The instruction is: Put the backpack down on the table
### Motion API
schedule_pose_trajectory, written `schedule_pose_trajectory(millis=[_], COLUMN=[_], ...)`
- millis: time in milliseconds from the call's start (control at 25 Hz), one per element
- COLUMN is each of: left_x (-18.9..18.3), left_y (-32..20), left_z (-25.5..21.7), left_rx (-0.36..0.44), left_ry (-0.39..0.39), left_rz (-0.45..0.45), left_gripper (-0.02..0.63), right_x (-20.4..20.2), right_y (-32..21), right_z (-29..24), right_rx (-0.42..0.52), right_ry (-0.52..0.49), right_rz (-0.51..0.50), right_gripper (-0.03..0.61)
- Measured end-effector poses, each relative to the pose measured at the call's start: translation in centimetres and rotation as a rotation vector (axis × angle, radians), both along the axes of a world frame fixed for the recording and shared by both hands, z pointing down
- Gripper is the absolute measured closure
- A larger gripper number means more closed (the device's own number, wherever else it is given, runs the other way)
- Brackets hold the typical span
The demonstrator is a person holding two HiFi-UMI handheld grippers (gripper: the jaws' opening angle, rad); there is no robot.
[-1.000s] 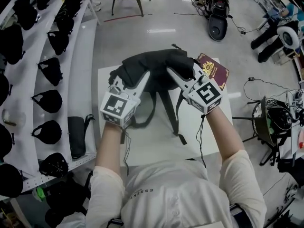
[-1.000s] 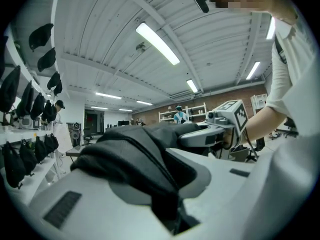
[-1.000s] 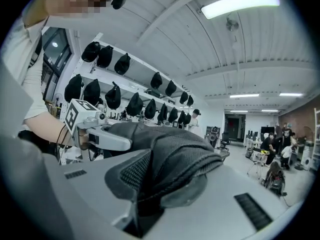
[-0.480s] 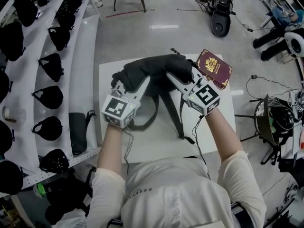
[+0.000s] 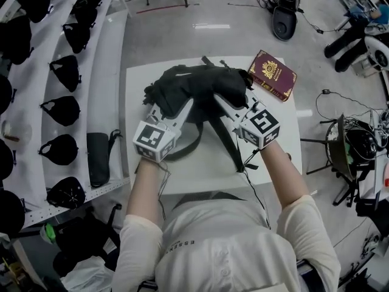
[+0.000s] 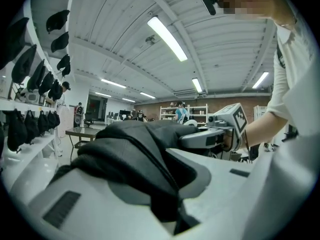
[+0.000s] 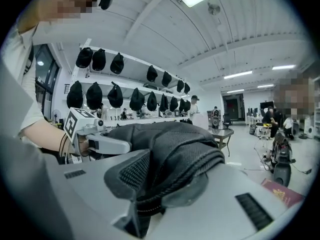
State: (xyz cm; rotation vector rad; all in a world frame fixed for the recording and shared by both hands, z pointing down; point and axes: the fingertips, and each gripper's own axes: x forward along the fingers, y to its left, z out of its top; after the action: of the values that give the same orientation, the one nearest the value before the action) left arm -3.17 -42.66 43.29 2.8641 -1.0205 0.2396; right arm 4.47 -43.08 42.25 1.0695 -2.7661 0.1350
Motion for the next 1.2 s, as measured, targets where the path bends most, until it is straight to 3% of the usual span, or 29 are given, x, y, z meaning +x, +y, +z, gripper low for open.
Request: schedule_pose_trajectory(millis=[520,960,1200], left_x=[-0.4,-0.2,0.0], left_y=[6.4,12.1,14.6], left_z=[2.6,5.6,8.1], left_rx=[-0.059,-0.044,-0.074], left_ry=[0.045,0.032,0.022], left_rz=[-0.024,-0.011,-0.004], left_gripper=[0.530,0.529,0.528], right_x=[0.0,0.5,1.0], right_y=[6.1,11.6,14.1], right_z=[2.6,5.9,8.7], right_rx=[-0.093,-0.160,-0.208], right_ry=[-0.042,-0.083,-0.081], right_rz=[0.008,0.044,0.052], right_gripper=[0.471,0.457,0.443])
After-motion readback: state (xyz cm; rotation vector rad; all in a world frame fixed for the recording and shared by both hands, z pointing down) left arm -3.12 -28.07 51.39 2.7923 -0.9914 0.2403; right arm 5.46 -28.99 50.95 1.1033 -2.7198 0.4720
